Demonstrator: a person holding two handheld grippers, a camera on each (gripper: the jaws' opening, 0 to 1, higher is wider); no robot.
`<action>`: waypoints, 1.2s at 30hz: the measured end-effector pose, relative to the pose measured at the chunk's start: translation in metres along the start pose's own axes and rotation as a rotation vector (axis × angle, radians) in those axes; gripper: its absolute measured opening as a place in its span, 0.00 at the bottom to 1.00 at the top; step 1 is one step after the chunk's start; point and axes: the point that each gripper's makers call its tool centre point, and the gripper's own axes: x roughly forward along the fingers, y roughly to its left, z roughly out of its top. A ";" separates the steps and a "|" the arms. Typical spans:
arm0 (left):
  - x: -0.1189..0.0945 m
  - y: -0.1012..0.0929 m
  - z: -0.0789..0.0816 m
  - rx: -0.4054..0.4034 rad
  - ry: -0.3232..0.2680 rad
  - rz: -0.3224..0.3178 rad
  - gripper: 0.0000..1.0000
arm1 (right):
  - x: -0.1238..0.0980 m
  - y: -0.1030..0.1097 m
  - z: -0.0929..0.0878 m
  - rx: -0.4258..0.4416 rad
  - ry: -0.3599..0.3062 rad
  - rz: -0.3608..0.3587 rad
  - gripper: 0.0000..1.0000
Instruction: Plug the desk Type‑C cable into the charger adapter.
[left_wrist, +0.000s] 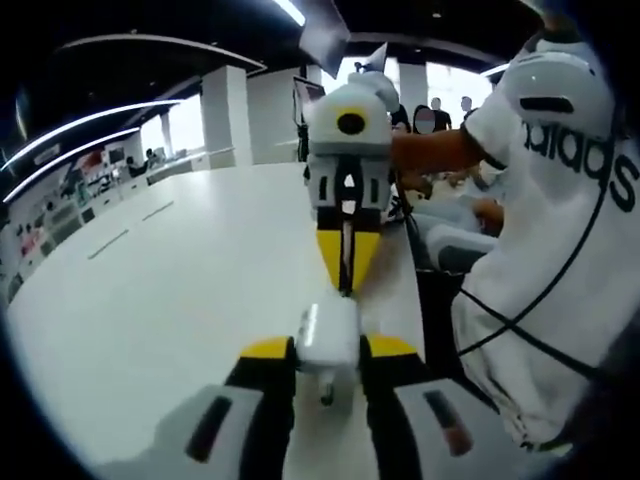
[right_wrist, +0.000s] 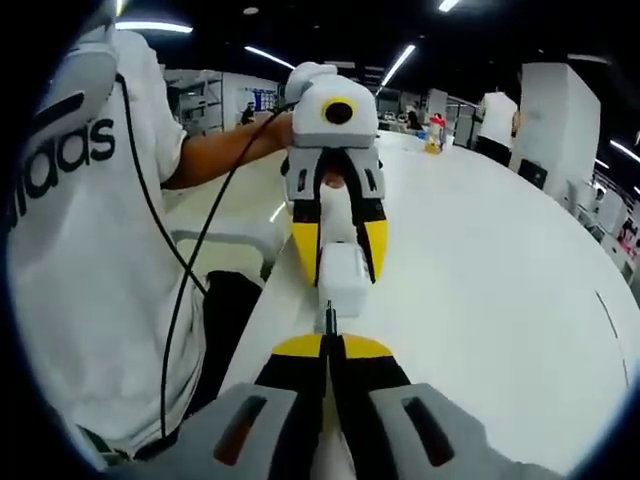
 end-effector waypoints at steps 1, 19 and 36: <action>0.000 0.000 0.000 0.000 -0.002 0.000 0.24 | 0.000 0.001 0.000 -0.003 0.002 -0.002 0.02; 0.001 0.001 0.001 0.013 0.008 -0.003 0.25 | 0.002 -0.007 0.002 -0.030 -0.030 -0.023 0.03; -0.002 0.003 0.001 0.049 0.024 -0.028 0.24 | 0.004 -0.002 -0.001 0.043 -0.099 -0.008 0.03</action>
